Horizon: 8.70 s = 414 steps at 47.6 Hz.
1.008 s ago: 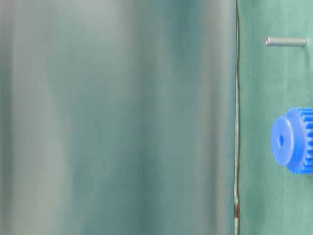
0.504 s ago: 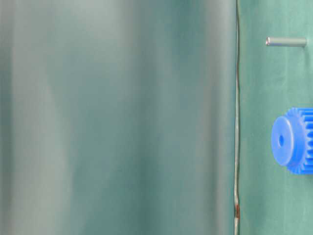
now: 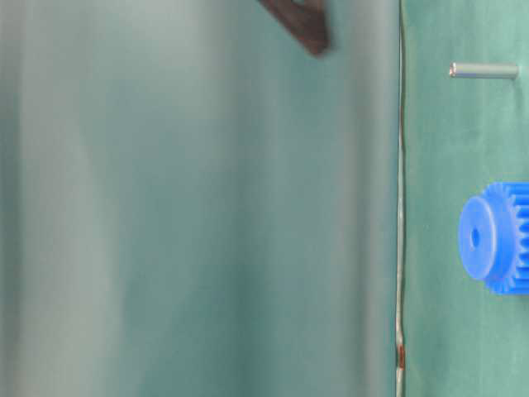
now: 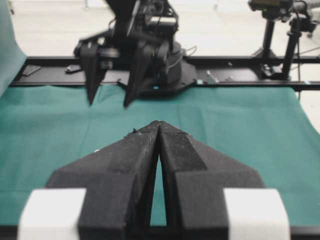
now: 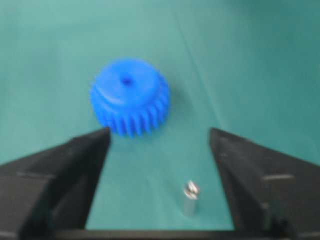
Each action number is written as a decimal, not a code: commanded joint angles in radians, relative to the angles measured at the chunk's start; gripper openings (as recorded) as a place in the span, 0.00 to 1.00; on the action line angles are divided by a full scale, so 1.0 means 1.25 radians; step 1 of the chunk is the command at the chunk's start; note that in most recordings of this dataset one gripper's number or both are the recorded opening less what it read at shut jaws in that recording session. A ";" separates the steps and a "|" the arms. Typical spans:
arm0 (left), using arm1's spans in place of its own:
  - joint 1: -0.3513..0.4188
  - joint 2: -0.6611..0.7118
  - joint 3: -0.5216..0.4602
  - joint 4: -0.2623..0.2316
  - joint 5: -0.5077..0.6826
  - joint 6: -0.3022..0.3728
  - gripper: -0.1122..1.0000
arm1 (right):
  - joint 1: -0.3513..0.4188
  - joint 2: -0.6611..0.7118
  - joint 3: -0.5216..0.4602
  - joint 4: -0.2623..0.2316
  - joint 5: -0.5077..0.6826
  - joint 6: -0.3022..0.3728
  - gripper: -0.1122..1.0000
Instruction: Insert the shaft placed at a random location into the center hole of the medium gear at another random location.
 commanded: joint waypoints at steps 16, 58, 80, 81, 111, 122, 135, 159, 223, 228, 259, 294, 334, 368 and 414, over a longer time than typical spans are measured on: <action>-0.001 0.005 -0.020 0.002 0.002 -0.001 0.10 | -0.027 0.222 -0.033 0.013 -0.114 -0.007 0.85; -0.001 0.007 -0.020 0.002 0.005 -0.002 0.10 | -0.028 0.243 -0.034 0.011 -0.110 -0.015 0.22; -0.001 0.007 -0.020 0.002 0.015 -0.004 0.10 | -0.028 0.052 -0.083 0.009 0.075 -0.018 0.22; -0.001 0.006 -0.021 0.002 0.015 -0.004 0.10 | -0.028 0.044 -0.087 0.009 0.083 -0.018 0.22; -0.002 0.009 -0.020 0.002 0.015 -0.005 0.10 | -0.009 0.066 -0.125 0.009 0.082 -0.010 0.22; -0.002 0.009 -0.020 0.002 0.015 -0.005 0.10 | 0.026 0.160 -0.222 0.009 0.079 -0.010 0.22; -0.002 0.009 -0.020 0.002 0.015 -0.005 0.10 | 0.047 0.265 -0.341 0.005 0.081 -0.012 0.22; -0.002 0.007 -0.020 0.002 0.022 -0.005 0.10 | 0.052 0.312 -0.385 0.005 0.081 -0.012 0.22; -0.002 0.007 -0.020 0.002 0.022 0.000 0.10 | 0.054 0.400 -0.389 0.010 0.058 -0.009 0.22; -0.001 0.007 -0.020 0.002 0.022 0.000 0.10 | 0.054 0.406 -0.390 0.011 0.058 -0.009 0.22; -0.002 0.009 -0.020 0.002 0.023 0.000 0.10 | 0.055 0.433 -0.398 0.010 0.055 -0.007 0.22; -0.001 0.009 -0.020 0.002 0.028 0.000 0.10 | 0.056 0.441 -0.404 0.011 0.056 -0.007 0.62; -0.002 0.005 -0.020 0.002 0.033 -0.005 0.10 | 0.060 0.296 -0.404 0.007 0.121 -0.012 0.87; -0.002 0.004 -0.020 0.002 0.038 -0.005 0.10 | 0.060 0.205 -0.362 0.007 0.151 -0.011 0.87; -0.001 0.002 -0.020 0.002 0.050 -0.005 0.10 | 0.060 -0.250 -0.038 0.016 0.129 -0.007 0.87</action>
